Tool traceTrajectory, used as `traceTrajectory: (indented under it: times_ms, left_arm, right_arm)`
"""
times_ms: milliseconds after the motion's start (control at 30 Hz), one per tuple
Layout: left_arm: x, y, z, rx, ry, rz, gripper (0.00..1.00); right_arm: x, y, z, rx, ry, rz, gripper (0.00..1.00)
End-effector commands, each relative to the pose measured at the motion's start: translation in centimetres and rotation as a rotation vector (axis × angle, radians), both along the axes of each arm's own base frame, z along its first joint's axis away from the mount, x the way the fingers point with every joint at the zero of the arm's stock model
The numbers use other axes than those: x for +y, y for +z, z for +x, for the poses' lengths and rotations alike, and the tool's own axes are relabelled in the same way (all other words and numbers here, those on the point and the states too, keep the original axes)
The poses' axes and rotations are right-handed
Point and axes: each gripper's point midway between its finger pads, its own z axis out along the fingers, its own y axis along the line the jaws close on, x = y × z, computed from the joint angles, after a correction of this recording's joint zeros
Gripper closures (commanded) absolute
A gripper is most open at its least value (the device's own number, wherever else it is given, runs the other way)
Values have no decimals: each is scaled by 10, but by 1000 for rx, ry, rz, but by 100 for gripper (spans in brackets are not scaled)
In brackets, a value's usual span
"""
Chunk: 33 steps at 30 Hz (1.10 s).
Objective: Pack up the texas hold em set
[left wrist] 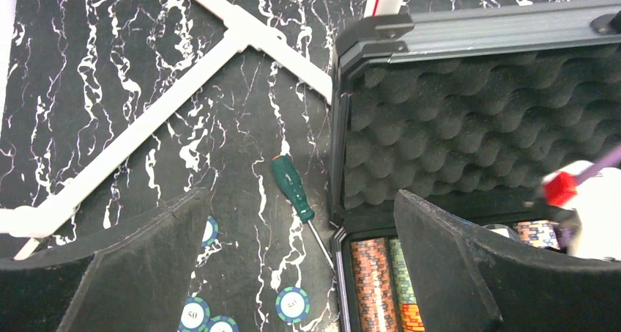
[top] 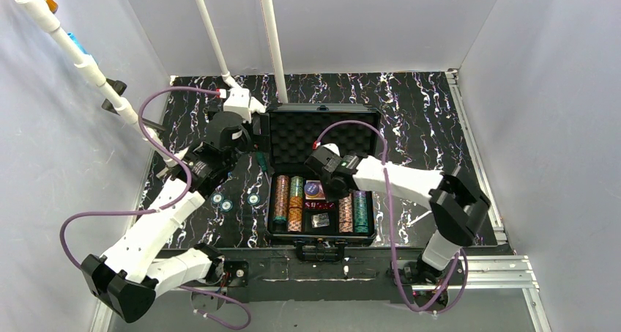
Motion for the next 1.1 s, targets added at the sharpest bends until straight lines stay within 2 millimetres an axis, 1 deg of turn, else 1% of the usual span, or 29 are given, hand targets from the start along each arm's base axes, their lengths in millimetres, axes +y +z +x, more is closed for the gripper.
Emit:
traceTrajectory:
  times_ms: [0, 33, 100, 200, 233, 267, 300, 400, 433, 500, 567, 600, 667, 733, 867, 967, 1067]
  left_arm:
    - [11, 4, 0, -43, 45, -4, 2]
    - [9, 4, 0, -41, 39, -11, 2]
    - [6, 4, 0, -34, 29, -16, 2]
    - [5, 4, -1, -28, 22, -18, 2]
    - [6, 5, -2, -32, 22, -22, 2]
    - [6, 6, -3, -37, 22, -26, 2]
    - [7, 8, -4, -44, 20, -31, 2]
    - [6, 12, -7, -56, 10, -49, 2]
    - [5, 12, -8, -54, 6, -56, 2]
    - [0, 12, -9, -50, -13, -70, 2]
    - [-1, 12, -9, -46, -19, -77, 2]
    - [-1, 11, -10, -45, -19, -78, 2]
    - [-2, 11, -10, -46, -21, -84, 2]
    - [-3, 12, -11, -47, -25, -86, 2]
    - [-5, 14, -14, -60, -36, -74, 2]
    - [-6, 15, -16, -71, -40, -56, 2]
    - [-8, 16, -17, -78, -45, -42, 2]
  right_arm:
    - [-8, 89, 6, -169, 15, 119, 63]
    - [-23, 102, 8, -203, -18, 134, 58]
    - [-57, 113, 13, -242, -99, 132, 53]
    - [-115, 113, 18, -298, -268, 89, 46]
    - [-136, 111, 18, -319, -336, 71, 42]
    - [-154, 108, 19, -329, -407, 66, 36]
    - [-172, 105, 20, -331, -477, 67, 32]
    - [-225, 88, 29, -321, -708, 93, 25]
    - [-250, 78, 33, -305, -815, 85, 24]
    - [-276, 57, 37, -225, -939, 81, 24]
    - [-301, 41, 36, -142, -1064, 39, 4]
    - [-309, 34, 39, -104, -1095, 41, 2]
    - [-316, 20, 46, -37, -1118, 87, 2]
    - [-319, 11, 55, 4, -1135, 129, 2]
    - [-326, -6, 64, 84, -1159, 128, 2]
    - [-333, -18, 66, 108, -1157, 91, 2]
    - [-333, -29, 63, 144, -1156, 87, 2]
